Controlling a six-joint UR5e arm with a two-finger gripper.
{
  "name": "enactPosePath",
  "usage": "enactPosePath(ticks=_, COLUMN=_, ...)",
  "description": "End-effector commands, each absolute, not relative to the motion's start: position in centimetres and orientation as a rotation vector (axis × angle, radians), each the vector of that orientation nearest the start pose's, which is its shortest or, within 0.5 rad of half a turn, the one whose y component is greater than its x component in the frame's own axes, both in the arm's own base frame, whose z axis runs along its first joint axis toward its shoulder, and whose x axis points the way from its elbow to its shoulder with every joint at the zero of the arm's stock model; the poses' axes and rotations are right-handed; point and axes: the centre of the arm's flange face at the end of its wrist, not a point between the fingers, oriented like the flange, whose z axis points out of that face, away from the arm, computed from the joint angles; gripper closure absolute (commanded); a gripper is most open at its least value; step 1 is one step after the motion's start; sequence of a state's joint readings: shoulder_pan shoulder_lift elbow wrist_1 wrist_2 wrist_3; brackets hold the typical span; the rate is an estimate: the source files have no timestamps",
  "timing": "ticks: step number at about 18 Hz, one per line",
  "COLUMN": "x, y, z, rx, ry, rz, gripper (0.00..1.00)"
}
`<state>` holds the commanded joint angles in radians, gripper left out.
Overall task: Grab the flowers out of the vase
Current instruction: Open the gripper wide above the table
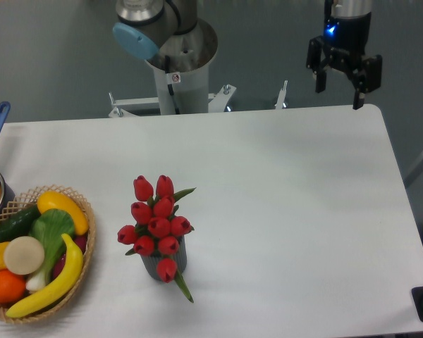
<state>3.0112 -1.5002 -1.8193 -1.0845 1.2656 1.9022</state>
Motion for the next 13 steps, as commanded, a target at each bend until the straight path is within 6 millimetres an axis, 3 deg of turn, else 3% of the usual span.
enactPosePath(ticks=6, x=-45.0, y=23.0, z=44.9, rx=-2.686, ry=0.65, rz=0.443, gripper=0.0)
enactPosePath(ticks=13, x=-44.2, y=24.7, z=43.5, rx=-2.583, ry=0.337, rz=0.304, gripper=0.0)
